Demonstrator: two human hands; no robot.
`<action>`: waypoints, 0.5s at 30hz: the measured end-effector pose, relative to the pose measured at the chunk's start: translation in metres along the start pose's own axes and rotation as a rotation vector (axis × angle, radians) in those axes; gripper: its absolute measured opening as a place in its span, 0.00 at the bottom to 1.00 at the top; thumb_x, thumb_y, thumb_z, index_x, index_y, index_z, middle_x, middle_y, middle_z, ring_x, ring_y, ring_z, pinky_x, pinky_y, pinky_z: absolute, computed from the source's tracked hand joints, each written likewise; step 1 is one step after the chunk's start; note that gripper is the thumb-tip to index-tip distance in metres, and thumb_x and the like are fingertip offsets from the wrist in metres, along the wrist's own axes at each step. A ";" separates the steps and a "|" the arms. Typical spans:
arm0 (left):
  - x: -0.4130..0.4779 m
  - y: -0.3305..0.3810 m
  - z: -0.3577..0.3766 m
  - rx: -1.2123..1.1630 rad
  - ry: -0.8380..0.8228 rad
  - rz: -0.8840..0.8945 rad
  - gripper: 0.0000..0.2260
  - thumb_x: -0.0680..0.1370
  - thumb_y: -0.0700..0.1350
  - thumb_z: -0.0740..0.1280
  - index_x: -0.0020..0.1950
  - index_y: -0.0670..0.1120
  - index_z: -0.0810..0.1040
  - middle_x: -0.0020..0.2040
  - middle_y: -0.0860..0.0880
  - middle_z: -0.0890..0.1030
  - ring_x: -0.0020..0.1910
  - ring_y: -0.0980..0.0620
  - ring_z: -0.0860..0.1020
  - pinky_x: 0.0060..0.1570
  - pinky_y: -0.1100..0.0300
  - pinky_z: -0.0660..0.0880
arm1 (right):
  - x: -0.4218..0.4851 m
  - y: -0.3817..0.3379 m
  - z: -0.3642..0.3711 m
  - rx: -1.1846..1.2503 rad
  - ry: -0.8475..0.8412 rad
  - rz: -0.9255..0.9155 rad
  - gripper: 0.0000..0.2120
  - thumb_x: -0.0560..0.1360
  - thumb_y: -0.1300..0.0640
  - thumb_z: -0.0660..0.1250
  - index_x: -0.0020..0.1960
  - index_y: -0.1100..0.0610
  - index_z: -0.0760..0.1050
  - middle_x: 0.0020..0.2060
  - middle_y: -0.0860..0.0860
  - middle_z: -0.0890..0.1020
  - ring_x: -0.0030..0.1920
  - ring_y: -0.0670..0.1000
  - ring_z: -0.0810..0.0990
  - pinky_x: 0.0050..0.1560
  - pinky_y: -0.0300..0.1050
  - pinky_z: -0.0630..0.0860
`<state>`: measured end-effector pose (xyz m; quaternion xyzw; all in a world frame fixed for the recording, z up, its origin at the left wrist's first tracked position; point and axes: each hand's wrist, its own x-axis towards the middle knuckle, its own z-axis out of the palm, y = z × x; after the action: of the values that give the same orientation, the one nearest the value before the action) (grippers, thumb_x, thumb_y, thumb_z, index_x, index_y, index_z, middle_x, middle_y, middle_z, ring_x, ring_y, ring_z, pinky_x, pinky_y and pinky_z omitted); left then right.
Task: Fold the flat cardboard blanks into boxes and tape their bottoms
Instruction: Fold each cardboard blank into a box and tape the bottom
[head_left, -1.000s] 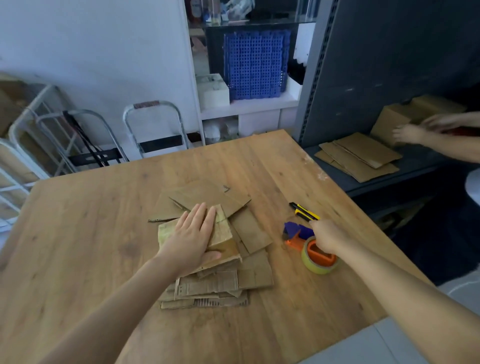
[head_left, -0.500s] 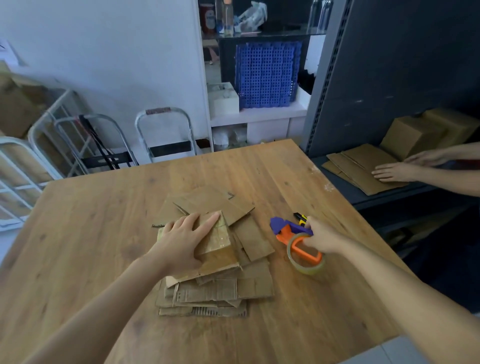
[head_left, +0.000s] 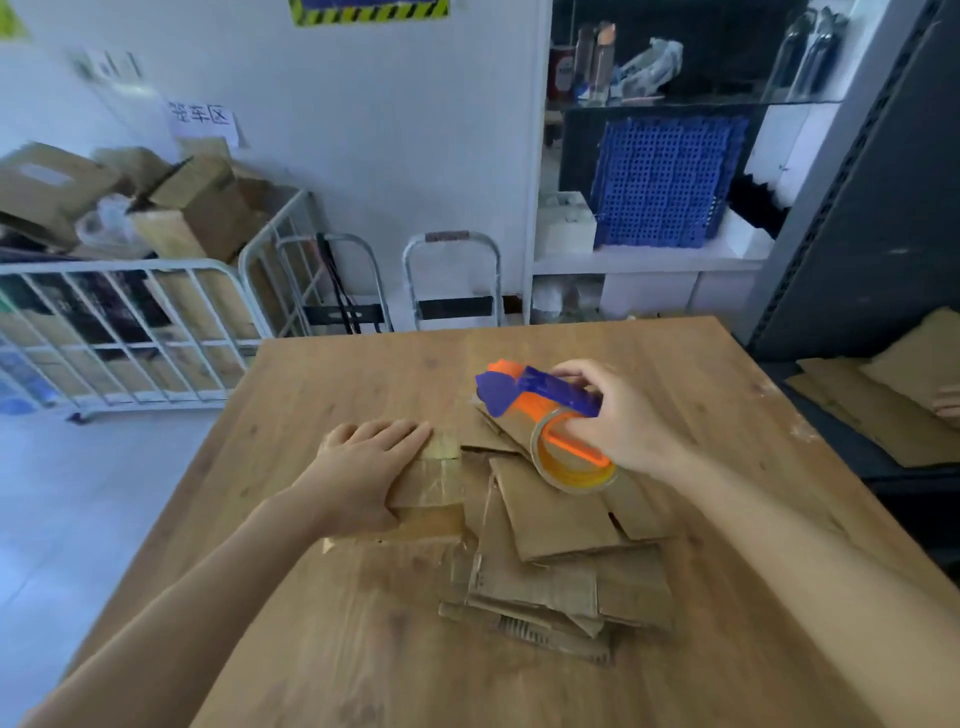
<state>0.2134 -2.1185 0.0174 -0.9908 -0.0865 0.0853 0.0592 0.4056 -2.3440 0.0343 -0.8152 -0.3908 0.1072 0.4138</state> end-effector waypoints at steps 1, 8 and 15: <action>-0.005 -0.008 0.010 0.004 -0.028 0.003 0.47 0.68 0.58 0.69 0.79 0.54 0.43 0.78 0.56 0.52 0.75 0.51 0.54 0.71 0.50 0.53 | 0.004 -0.008 0.013 -0.014 -0.012 -0.042 0.25 0.67 0.64 0.73 0.62 0.51 0.74 0.48 0.43 0.75 0.48 0.43 0.75 0.48 0.34 0.70; -0.035 -0.046 0.078 -0.177 -0.081 -0.057 0.48 0.68 0.54 0.71 0.79 0.53 0.43 0.78 0.55 0.51 0.76 0.51 0.53 0.72 0.51 0.54 | 0.018 -0.058 0.101 0.027 -0.148 -0.121 0.26 0.66 0.55 0.76 0.62 0.50 0.74 0.51 0.46 0.79 0.53 0.48 0.76 0.53 0.39 0.70; -0.043 -0.064 0.088 -0.064 0.000 0.035 0.42 0.70 0.50 0.67 0.79 0.50 0.47 0.77 0.51 0.57 0.74 0.47 0.58 0.68 0.49 0.59 | 0.026 -0.085 0.144 0.144 -0.190 -0.056 0.27 0.64 0.51 0.71 0.63 0.47 0.73 0.55 0.46 0.80 0.53 0.46 0.78 0.55 0.45 0.76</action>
<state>0.1458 -2.0549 -0.0538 -0.9936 -0.0720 0.0833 0.0258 0.3053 -2.2104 0.0113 -0.7585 -0.4420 0.2001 0.4351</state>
